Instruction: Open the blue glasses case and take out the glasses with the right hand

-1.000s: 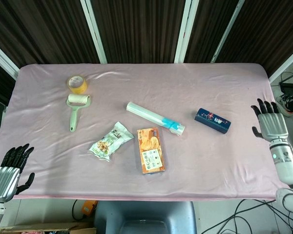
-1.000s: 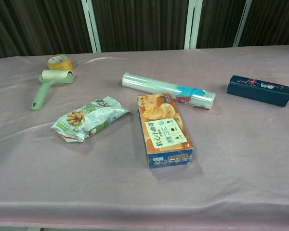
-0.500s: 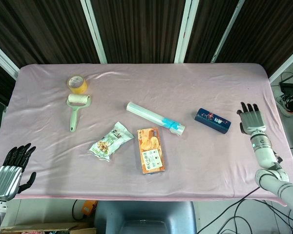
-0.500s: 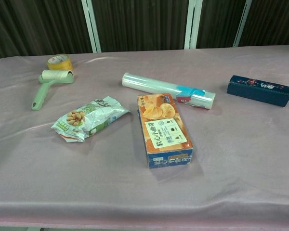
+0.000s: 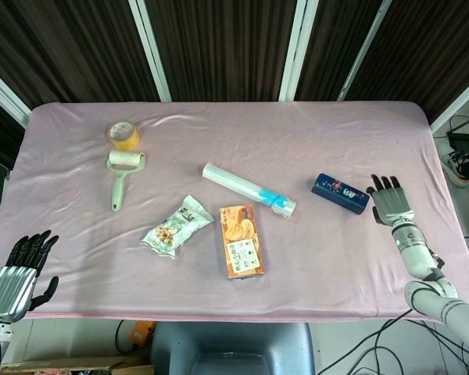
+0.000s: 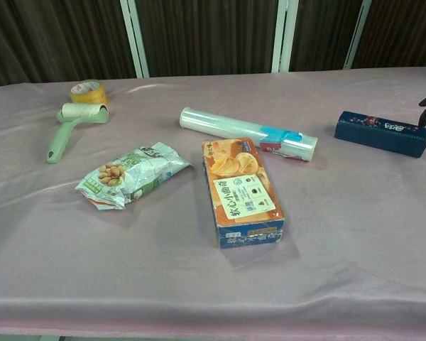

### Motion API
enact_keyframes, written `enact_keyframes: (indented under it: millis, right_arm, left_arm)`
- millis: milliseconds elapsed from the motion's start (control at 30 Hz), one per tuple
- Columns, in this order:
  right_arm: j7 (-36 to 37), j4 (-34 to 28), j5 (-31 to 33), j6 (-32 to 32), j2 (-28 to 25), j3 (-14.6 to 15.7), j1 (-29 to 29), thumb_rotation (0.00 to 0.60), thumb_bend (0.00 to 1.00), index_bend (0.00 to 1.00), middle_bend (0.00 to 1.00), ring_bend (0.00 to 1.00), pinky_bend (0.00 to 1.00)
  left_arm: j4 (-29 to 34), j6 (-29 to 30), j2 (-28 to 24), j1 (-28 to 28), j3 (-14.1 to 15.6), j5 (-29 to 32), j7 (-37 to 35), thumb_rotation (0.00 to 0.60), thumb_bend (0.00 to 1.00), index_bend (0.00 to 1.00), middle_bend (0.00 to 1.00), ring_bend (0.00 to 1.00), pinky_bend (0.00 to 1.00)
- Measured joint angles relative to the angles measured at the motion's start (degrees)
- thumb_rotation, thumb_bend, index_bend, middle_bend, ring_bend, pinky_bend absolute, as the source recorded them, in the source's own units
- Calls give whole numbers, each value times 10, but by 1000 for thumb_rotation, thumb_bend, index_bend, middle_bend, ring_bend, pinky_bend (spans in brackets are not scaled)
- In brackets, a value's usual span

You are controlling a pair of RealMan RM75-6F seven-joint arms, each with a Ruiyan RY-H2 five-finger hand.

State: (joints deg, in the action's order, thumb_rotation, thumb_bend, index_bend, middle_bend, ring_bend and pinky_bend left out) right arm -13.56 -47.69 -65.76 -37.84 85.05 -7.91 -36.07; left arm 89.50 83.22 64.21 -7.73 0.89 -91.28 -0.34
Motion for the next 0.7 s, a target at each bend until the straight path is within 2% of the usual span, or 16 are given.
enact_keyframes:
  millis: [433, 700]
  right_arm:
    - [30, -24, -32, -19, -6, 18, 12, 600, 706, 359, 0, 0, 0]
    - [28, -67, -62, -42, -14, 34, 17, 600, 706, 355, 0, 0, 0]
  left_arm:
    - [3, -9, 2, -4, 1, 0, 10, 600, 408, 0, 0, 0, 5]
    - [3, -9, 3, -5, 2, 0, 12, 600, 407, 0, 0, 0, 6]
